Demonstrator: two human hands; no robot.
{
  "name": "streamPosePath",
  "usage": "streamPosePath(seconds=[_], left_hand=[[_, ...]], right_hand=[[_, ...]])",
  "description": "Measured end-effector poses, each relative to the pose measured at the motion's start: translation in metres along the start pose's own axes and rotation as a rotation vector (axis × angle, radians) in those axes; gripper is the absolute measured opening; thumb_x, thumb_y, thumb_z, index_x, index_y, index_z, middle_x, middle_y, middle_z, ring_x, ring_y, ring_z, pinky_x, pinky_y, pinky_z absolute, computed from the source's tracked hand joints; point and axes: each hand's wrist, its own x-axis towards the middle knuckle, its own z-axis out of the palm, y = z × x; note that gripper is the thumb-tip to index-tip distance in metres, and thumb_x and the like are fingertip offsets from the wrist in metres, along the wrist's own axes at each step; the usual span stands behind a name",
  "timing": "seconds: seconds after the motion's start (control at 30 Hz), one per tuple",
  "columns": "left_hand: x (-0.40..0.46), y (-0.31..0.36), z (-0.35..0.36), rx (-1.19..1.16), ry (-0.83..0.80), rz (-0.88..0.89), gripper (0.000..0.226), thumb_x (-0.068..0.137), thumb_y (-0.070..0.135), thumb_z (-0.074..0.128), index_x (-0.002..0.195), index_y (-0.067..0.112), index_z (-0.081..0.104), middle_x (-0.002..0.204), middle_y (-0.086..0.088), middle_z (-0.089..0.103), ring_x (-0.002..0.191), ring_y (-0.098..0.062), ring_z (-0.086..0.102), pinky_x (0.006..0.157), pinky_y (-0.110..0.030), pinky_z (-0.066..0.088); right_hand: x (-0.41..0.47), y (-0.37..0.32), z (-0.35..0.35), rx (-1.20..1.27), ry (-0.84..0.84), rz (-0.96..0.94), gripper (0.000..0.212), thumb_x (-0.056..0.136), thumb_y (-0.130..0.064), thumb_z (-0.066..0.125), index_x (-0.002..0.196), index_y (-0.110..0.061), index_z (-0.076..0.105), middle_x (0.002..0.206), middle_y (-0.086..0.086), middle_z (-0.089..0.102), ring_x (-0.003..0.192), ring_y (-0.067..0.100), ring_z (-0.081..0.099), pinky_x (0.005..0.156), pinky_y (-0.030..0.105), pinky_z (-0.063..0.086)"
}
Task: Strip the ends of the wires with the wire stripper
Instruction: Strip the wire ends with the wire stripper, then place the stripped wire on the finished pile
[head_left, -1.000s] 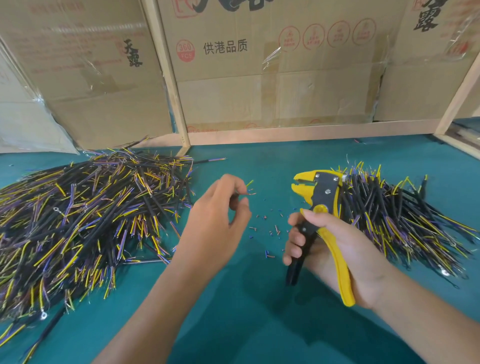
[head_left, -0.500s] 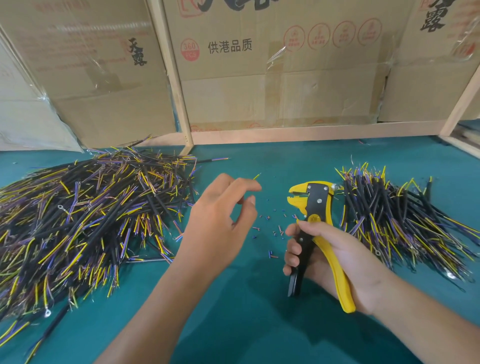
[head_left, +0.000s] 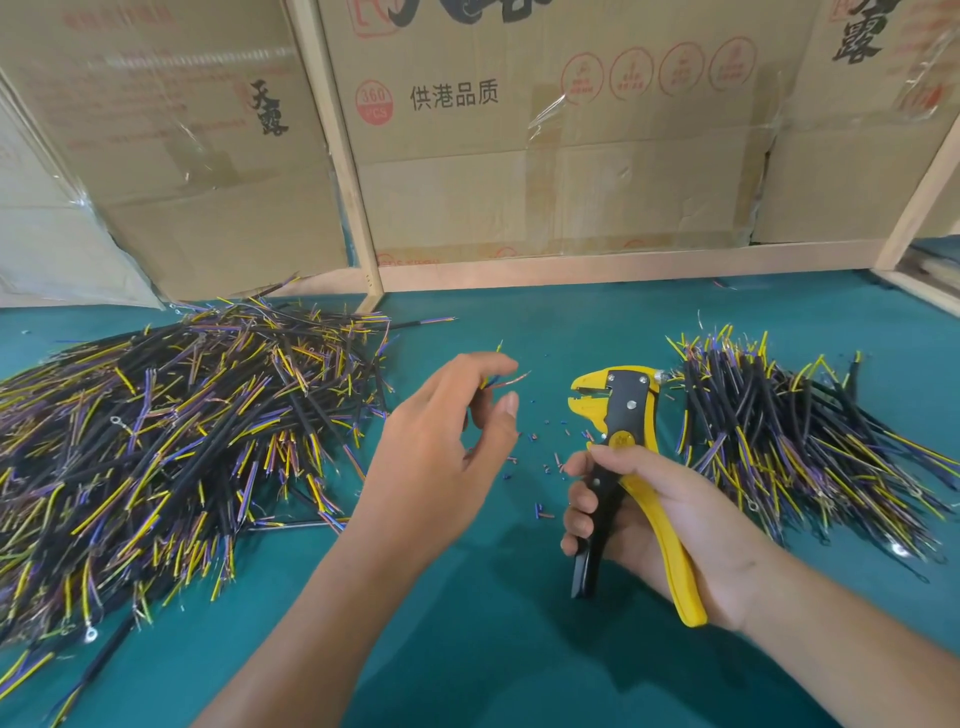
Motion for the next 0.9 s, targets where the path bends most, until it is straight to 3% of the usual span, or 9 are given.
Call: streamPosePath(seconds=[0.13, 0.27, 0.37, 0.47, 0.6, 0.7, 0.9], left_hand=[[-0.002, 0.004, -0.002, -0.056, 0.002, 0.113, 0.02, 0.098, 0.022, 0.052, 0.104, 0.011, 0.068, 0.072, 0.012, 0.054, 0.065, -0.002, 0.049, 0.062, -0.009, 0.036], [-0.004, 0.006, -0.003, -0.048, 0.04, 0.16, 0.032, 0.102, 0.022, 0.045, 0.095, 0.005, 0.071, 0.073, -0.001, 0.065, 0.06, -0.018, 0.058, 0.059, -0.025, 0.044], [-0.003, 0.008, -0.003, -0.041, 0.083, 0.141, 0.032, 0.099, 0.02, 0.047, 0.085, 0.004, 0.071, 0.061, 0.008, 0.052, 0.056, -0.01, 0.048, 0.055, -0.012, 0.036], [-0.003, 0.008, -0.003, -0.065, 0.101, 0.155, 0.025, 0.095, 0.016, 0.053, 0.08, 0.002, 0.069, 0.063, 0.003, 0.058, 0.06, -0.01, 0.051, 0.057, -0.011, 0.037], [-0.004, 0.007, -0.002, -0.114, 0.082, 0.15, 0.016, 0.09, 0.011, 0.055, 0.089, 0.003, 0.069, 0.069, 0.005, 0.057, 0.067, -0.002, 0.052, 0.066, -0.006, 0.038], [-0.004, 0.005, -0.003, -0.126, 0.076, 0.127, 0.019, 0.09, 0.013, 0.053, 0.105, 0.012, 0.065, 0.069, 0.009, 0.05, 0.063, -0.002, 0.046, 0.064, -0.009, 0.038], [-0.004, 0.006, -0.005, -0.165, 0.074, 0.064, 0.03, 0.089, 0.018, 0.051, 0.118, 0.025, 0.055, 0.071, 0.007, 0.052, 0.058, -0.009, 0.047, 0.057, -0.014, 0.036]], right_hand=[[-0.001, -0.002, 0.001, 0.0, 0.003, 0.012, 0.049, 0.057, -0.035, 0.093, 0.089, -0.005, 0.071, 0.069, 0.011, 0.049, 0.059, 0.029, 0.052, 0.062, 0.045, 0.053], [-0.005, -0.004, 0.007, 0.011, 0.026, 0.018, 0.041, 0.057, -0.031, 0.09, 0.084, -0.005, 0.072, 0.068, 0.011, 0.048, 0.057, 0.028, 0.05, 0.058, 0.044, 0.053], [-0.008, -0.006, 0.014, 0.018, 0.043, 0.012, 0.028, 0.069, -0.026, 0.078, 0.084, -0.004, 0.07, 0.068, 0.012, 0.047, 0.057, 0.028, 0.049, 0.058, 0.042, 0.053], [-0.012, -0.007, 0.015, 0.018, 0.042, 0.012, 0.03, 0.071, -0.026, 0.076, 0.088, -0.003, 0.066, 0.068, 0.011, 0.046, 0.058, 0.028, 0.047, 0.059, 0.042, 0.053], [-0.011, -0.006, 0.013, 0.011, 0.014, 0.021, 0.037, 0.065, -0.029, 0.083, 0.088, -0.004, 0.068, 0.07, 0.011, 0.047, 0.06, 0.028, 0.048, 0.06, 0.044, 0.053], [-0.006, -0.003, 0.008, 0.001, 0.007, 0.029, 0.048, 0.056, -0.033, 0.093, 0.087, -0.005, 0.07, 0.07, 0.011, 0.048, 0.059, 0.028, 0.05, 0.061, 0.043, 0.053], [-0.001, 0.0, -0.003, 0.013, -0.049, 0.057, 0.041, 0.07, -0.034, 0.088, 0.093, -0.005, 0.07, 0.073, 0.011, 0.051, 0.063, 0.028, 0.053, 0.068, 0.045, 0.053]])
